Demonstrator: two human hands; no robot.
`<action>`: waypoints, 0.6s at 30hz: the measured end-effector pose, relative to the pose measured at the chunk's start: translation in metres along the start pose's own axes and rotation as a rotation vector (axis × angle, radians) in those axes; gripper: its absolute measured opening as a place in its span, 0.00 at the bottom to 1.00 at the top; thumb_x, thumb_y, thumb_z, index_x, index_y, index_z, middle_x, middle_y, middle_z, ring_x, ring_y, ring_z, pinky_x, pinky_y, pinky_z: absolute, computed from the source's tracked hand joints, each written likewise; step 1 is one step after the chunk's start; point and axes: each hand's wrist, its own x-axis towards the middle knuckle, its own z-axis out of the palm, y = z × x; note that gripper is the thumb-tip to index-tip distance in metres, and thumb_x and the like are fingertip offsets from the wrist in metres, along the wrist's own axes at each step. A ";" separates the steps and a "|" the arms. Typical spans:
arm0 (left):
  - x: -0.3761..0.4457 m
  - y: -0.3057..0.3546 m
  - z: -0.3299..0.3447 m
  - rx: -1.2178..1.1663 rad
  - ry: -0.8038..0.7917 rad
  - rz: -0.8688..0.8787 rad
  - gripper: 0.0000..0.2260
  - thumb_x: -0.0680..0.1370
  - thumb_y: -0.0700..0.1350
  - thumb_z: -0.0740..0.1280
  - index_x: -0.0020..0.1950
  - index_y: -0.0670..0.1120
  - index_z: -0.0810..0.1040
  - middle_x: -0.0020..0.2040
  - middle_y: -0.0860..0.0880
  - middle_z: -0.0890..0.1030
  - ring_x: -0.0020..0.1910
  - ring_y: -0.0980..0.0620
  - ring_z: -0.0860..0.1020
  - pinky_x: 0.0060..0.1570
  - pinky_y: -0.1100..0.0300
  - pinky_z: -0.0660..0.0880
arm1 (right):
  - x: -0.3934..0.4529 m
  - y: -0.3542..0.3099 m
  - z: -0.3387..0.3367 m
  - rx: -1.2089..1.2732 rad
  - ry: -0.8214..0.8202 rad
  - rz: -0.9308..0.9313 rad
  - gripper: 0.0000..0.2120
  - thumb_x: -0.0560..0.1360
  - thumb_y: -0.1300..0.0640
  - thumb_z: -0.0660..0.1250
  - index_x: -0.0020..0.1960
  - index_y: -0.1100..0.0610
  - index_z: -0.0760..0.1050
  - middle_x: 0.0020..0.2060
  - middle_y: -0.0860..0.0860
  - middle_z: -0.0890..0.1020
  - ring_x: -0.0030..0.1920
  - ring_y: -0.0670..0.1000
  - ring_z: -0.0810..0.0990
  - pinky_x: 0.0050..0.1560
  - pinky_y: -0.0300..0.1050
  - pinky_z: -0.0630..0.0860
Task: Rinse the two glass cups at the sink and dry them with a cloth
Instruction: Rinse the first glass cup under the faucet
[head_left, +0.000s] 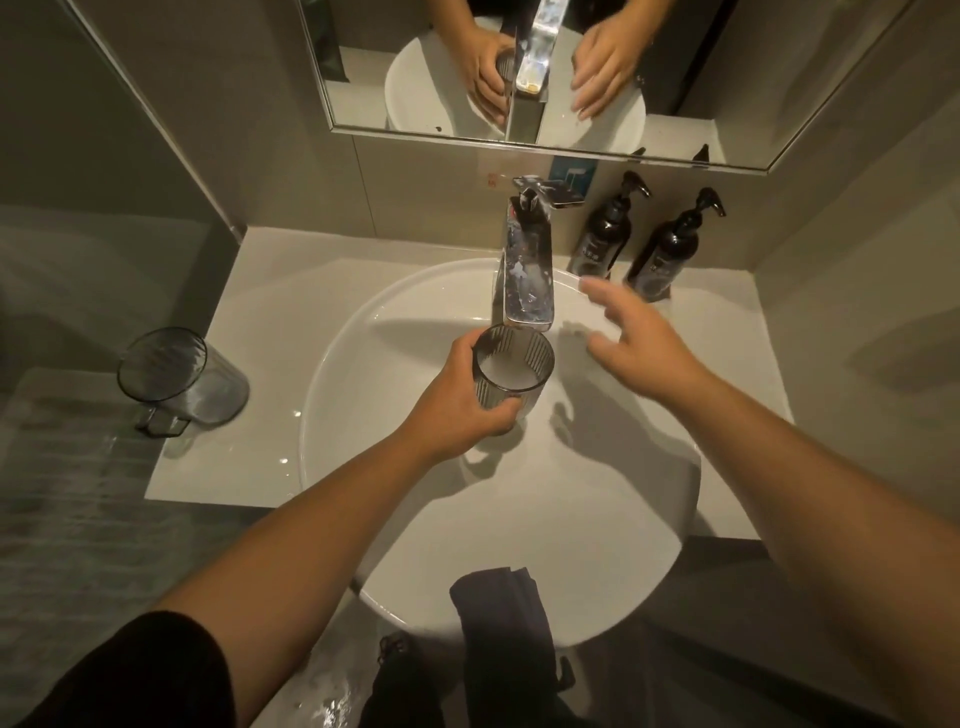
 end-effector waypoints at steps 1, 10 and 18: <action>0.000 0.000 0.001 -0.023 -0.001 -0.003 0.38 0.68 0.51 0.72 0.75 0.51 0.59 0.67 0.54 0.72 0.66 0.57 0.73 0.63 0.66 0.69 | -0.007 0.007 0.011 0.062 -0.092 0.031 0.30 0.75 0.64 0.65 0.75 0.54 0.62 0.73 0.51 0.68 0.71 0.49 0.68 0.72 0.55 0.65; 0.005 0.000 0.001 -0.297 0.048 -0.096 0.29 0.71 0.48 0.70 0.70 0.53 0.62 0.66 0.50 0.75 0.65 0.56 0.76 0.63 0.59 0.73 | -0.025 -0.001 0.046 0.490 -0.368 0.140 0.34 0.72 0.64 0.70 0.75 0.53 0.63 0.69 0.47 0.73 0.70 0.44 0.70 0.72 0.53 0.66; 0.006 -0.006 0.002 -0.667 0.035 -0.288 0.22 0.79 0.41 0.65 0.72 0.44 0.66 0.62 0.45 0.77 0.57 0.50 0.79 0.49 0.59 0.79 | -0.027 -0.009 0.054 0.488 -0.297 0.178 0.34 0.68 0.51 0.75 0.71 0.50 0.67 0.62 0.47 0.78 0.61 0.49 0.79 0.63 0.56 0.75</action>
